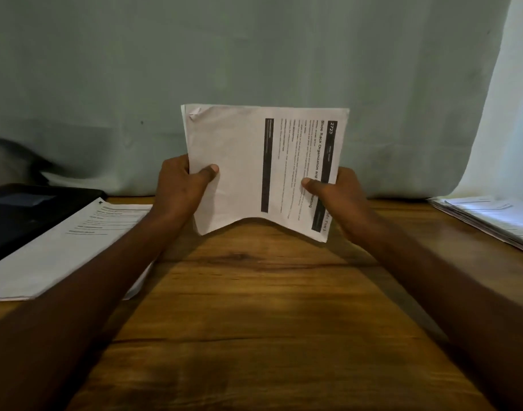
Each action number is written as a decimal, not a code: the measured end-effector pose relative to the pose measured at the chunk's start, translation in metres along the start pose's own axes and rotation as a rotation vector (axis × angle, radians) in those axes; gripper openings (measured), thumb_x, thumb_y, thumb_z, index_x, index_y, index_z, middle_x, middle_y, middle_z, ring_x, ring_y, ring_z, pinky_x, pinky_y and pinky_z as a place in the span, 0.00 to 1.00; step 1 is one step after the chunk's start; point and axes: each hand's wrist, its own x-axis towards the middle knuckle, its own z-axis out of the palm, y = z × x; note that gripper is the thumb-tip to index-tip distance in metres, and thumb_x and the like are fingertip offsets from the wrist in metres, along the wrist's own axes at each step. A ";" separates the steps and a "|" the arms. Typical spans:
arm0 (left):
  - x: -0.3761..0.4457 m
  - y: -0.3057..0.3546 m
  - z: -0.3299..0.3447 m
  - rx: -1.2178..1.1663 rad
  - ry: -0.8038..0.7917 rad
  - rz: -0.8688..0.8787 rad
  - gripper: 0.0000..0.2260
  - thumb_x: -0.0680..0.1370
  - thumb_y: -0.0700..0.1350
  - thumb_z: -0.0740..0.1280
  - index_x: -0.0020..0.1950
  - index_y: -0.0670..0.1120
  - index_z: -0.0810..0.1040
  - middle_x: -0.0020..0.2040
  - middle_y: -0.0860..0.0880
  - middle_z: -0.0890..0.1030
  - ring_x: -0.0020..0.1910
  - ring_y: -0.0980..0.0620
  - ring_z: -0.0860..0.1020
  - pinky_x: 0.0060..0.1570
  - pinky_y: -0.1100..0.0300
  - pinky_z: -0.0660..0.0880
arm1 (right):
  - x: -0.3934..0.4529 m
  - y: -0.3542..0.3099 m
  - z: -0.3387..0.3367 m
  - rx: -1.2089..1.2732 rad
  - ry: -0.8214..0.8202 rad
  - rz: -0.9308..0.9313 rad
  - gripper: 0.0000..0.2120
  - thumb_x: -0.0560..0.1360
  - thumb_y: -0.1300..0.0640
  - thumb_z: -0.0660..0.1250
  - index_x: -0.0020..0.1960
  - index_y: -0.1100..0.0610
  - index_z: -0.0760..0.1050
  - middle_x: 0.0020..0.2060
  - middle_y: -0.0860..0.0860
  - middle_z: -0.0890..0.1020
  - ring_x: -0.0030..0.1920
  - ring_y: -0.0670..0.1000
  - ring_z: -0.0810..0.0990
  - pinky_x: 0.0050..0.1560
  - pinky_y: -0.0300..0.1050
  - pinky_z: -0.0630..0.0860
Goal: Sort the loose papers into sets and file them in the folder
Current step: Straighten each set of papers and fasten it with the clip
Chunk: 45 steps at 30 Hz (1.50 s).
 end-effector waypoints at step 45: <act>-0.023 -0.010 0.007 0.297 0.003 0.035 0.24 0.78 0.52 0.74 0.68 0.37 0.78 0.62 0.40 0.82 0.57 0.45 0.81 0.50 0.55 0.76 | -0.021 0.024 0.017 -0.324 0.096 -0.104 0.20 0.80 0.57 0.70 0.71 0.58 0.75 0.66 0.56 0.81 0.63 0.55 0.82 0.53 0.45 0.83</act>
